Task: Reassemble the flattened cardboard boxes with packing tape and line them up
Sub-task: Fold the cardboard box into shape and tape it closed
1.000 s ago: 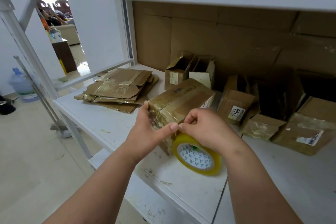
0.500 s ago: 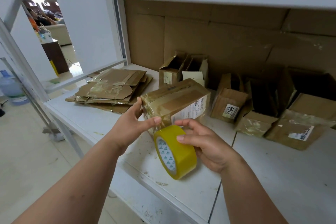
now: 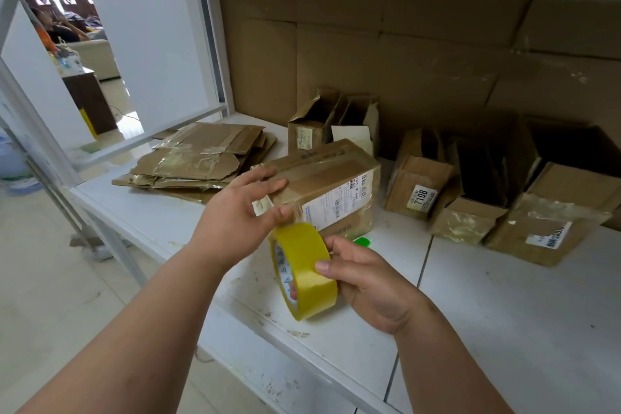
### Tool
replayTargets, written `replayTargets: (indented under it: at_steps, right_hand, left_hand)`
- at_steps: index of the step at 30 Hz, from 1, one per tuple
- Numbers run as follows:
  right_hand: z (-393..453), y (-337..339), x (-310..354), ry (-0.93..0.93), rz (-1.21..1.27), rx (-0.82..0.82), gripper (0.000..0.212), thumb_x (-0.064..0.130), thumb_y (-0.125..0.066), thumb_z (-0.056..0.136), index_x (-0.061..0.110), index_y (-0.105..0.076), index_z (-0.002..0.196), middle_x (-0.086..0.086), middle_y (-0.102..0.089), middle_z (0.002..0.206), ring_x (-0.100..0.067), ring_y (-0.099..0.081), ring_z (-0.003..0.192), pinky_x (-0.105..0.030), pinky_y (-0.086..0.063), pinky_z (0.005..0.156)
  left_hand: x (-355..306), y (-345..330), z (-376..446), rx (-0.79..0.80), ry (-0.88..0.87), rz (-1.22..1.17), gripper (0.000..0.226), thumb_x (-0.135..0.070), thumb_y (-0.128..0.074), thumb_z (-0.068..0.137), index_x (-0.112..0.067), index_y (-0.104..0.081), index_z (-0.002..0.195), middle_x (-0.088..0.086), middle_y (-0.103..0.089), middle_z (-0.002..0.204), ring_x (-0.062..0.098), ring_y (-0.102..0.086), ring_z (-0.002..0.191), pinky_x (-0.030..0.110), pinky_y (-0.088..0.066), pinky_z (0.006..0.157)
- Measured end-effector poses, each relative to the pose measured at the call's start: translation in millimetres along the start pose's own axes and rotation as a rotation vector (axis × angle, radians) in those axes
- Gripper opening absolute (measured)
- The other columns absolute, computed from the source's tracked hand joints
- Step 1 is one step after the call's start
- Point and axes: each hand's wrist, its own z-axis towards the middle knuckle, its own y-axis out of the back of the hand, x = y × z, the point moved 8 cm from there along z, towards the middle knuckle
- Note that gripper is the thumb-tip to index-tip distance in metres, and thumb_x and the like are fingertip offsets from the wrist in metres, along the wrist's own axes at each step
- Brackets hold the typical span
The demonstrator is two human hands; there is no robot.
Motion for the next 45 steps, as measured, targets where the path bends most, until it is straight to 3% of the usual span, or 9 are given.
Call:
replayTargets:
  at_steps: [8,12,22,24,27,29,32,41,45]
  right_hand:
    - [-6.4,-12.9,-9.5,0.021,-0.035,0.098,0.056,0.007,-0.062,0.078,0.007,-0.052,0.133,-0.016,-0.065,0.119,-0.027,-0.060,0.110,-0.039,-0.047,0.098]
    - [-18.2,-12.4,-23.0,-0.018,-0.079,0.120,0.053,0.006,-0.063,0.077,0.011,-0.053,0.128,-0.014,-0.065,0.120,-0.022,-0.062,0.111,-0.036,-0.049,0.099]
    - [-30.4,7.8,-17.4,0.004,-0.265,-0.005,0.018,0.019,-0.068,0.090,0.016,-0.070,0.108,-0.002,-0.074,0.107,-0.017,-0.068,0.104,-0.029,-0.050,0.097]
    - [-29.7,26.5,-8.7,0.018,-0.283,-0.135,0.018,0.013,-0.063,0.093,0.017,-0.072,0.108,0.000,-0.074,0.106,-0.015,-0.066,0.105,-0.022,-0.048,0.093]
    - [-23.9,63.7,3.7,0.035,-0.668,-0.423,0.040,-0.002,-0.048,0.093,0.023,-0.068,0.117,0.007,-0.064,0.119,-0.013,-0.061,0.104,-0.014,-0.046,0.080]
    - [-13.0,73.0,2.1,-0.003,-1.049,-0.444,0.058,-0.005,-0.042,0.090,0.025,-0.054,0.138,0.005,-0.047,0.144,-0.018,-0.046,0.127,-0.024,-0.040,0.102]
    - [0.0,73.8,-12.0,-0.111,-1.358,-0.390,0.068,0.003,-0.041,0.091,0.031,-0.031,0.152,0.013,-0.027,0.159,-0.020,-0.029,0.139,-0.034,-0.028,0.112]
    - [-0.1,79.5,2.0,-0.097,-1.563,-0.570,0.023,0.035,-0.043,0.099,0.039,-0.059,0.115,0.011,-0.055,0.122,-0.021,-0.035,0.117,-0.038,-0.023,0.085]
    - [-20.8,69.7,33.4,0.189,-1.386,-0.699,0.017,0.040,-0.048,0.099,0.036,-0.062,0.106,0.013,-0.061,0.106,-0.020,-0.040,0.114,-0.037,-0.022,0.090]
  left_hand:
    - [-3.2,-2.1,-0.3,0.030,0.043,-0.002,0.042,-0.034,-0.070,0.089,-0.032,-0.063,0.131,-0.019,-0.048,0.145,0.003,-0.042,0.134,0.024,-0.035,0.102]
    - [-2.0,-0.2,-0.7,0.039,0.081,-0.044,0.043,-0.032,-0.070,0.090,-0.030,-0.062,0.132,-0.015,-0.047,0.148,0.006,-0.039,0.140,0.034,-0.035,0.114]
    - [-7.8,-12.1,-21.6,0.066,0.299,-0.164,0.055,-0.034,-0.056,0.098,-0.035,-0.038,0.149,-0.021,-0.016,0.161,0.017,-0.009,0.148,0.045,-0.015,0.121]
    - [-5.4,-12.6,-26.5,0.047,0.331,-0.239,0.058,-0.025,-0.060,0.096,-0.040,-0.039,0.148,-0.023,-0.015,0.160,0.018,-0.014,0.147,0.045,-0.021,0.120]
    - [-6.6,-10.3,-34.8,-0.020,0.327,-0.274,0.067,-0.019,-0.067,0.093,-0.037,-0.036,0.150,-0.019,-0.026,0.153,0.012,-0.044,0.127,0.030,-0.046,0.094]
    - [-7.1,-9.1,-42.6,-0.081,0.356,-0.293,0.065,-0.026,-0.070,0.090,-0.034,-0.039,0.147,-0.018,-0.035,0.142,0.008,-0.053,0.110,0.023,-0.047,0.076]
    - [-0.4,-13.8,-59.3,-0.126,0.464,-0.406,0.057,-0.036,-0.073,0.087,-0.030,-0.045,0.137,-0.016,-0.046,0.134,0.009,-0.058,0.109,0.029,-0.048,0.081]
    - [17.6,-39.2,-86.5,-0.064,0.702,-0.794,0.021,-0.018,-0.075,0.084,-0.011,-0.064,0.101,0.006,-0.071,0.096,0.026,-0.068,0.099,0.052,-0.049,0.101]
    - [16.6,-42.5,-84.9,-0.089,0.727,-0.815,0.007,-0.013,-0.069,0.088,-0.009,-0.065,0.092,0.005,-0.070,0.087,0.023,-0.065,0.090,0.049,-0.050,0.101]
